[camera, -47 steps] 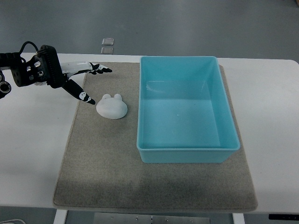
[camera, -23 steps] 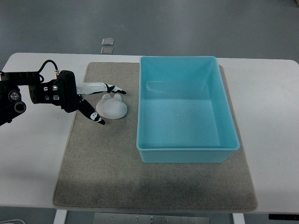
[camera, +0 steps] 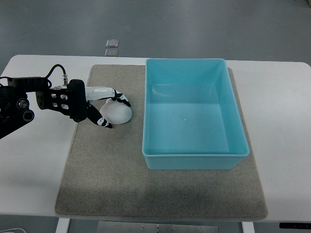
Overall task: Place white toy into blue box with left hand
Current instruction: 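Lower the left hand over the white rabbit toy and close fingers around it, then lift the grasped toy with the left hand off the mat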
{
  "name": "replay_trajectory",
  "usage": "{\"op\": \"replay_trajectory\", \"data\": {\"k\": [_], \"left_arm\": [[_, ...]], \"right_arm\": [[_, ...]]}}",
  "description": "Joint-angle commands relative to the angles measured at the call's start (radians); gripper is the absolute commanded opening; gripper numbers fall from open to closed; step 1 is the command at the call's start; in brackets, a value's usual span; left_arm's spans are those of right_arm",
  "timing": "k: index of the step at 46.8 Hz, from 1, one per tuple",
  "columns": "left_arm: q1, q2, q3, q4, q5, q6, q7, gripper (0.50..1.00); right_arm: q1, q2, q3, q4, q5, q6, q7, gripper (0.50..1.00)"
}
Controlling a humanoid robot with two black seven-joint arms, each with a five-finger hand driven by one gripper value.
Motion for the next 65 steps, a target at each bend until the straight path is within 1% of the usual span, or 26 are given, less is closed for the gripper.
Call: {"op": "replay_trajectory", "data": {"k": [1, 2, 5, 10, 11, 29, 50, 56, 65], "left_arm": [[0.0, 0.0, 0.003, -0.001, 0.024, 0.023, 0.0, 0.735], [0.0, 0.0, 0.003, -0.001, 0.025, 0.028, 0.0, 0.722], [-0.001, 0.0, 0.003, 0.001, 0.027, 0.031, 0.0, 0.649], [-0.003, 0.002, 0.003, 0.001, 0.028, 0.031, 0.0, 0.508], [-0.003, 0.0, 0.004, 0.001, 0.028, 0.031, 0.0, 0.5], [-0.015, 0.003, 0.004, 0.003, 0.073, 0.042, 0.0, 0.5], [-0.024, 0.034, -0.011, 0.004, 0.07, 0.052, 0.0, 0.5], [-0.047, 0.051, -0.012, 0.004, 0.067, 0.074, -0.002, 0.5], [-0.092, 0.066, -0.016, 0.004, 0.062, 0.083, -0.002, 0.5]], "right_arm": [[0.0, 0.0, 0.0, 0.0, 0.0, 0.0, 0.0, 0.936], [0.0, 0.0, 0.0, 0.0, 0.0, 0.0, 0.0, 0.936], [0.0, 0.0, 0.0, 0.0, 0.0, 0.0, 0.0, 0.936], [0.0, 0.0, 0.0, 0.0, 0.002, 0.0, 0.0, 0.936], [0.0, 0.0, 0.0, 0.0, 0.002, 0.0, 0.0, 0.936], [0.0, 0.0, 0.0, 0.0, 0.0, 0.0, 0.0, 0.936], [0.0, 0.0, 0.0, 0.0, 0.0, 0.0, 0.0, 0.936], [0.0, 0.0, 0.0, 0.0, 0.0, 0.0, 0.0, 0.936], [0.0, 0.0, 0.0, 0.0, 0.002, 0.0, 0.0, 0.936]]}}
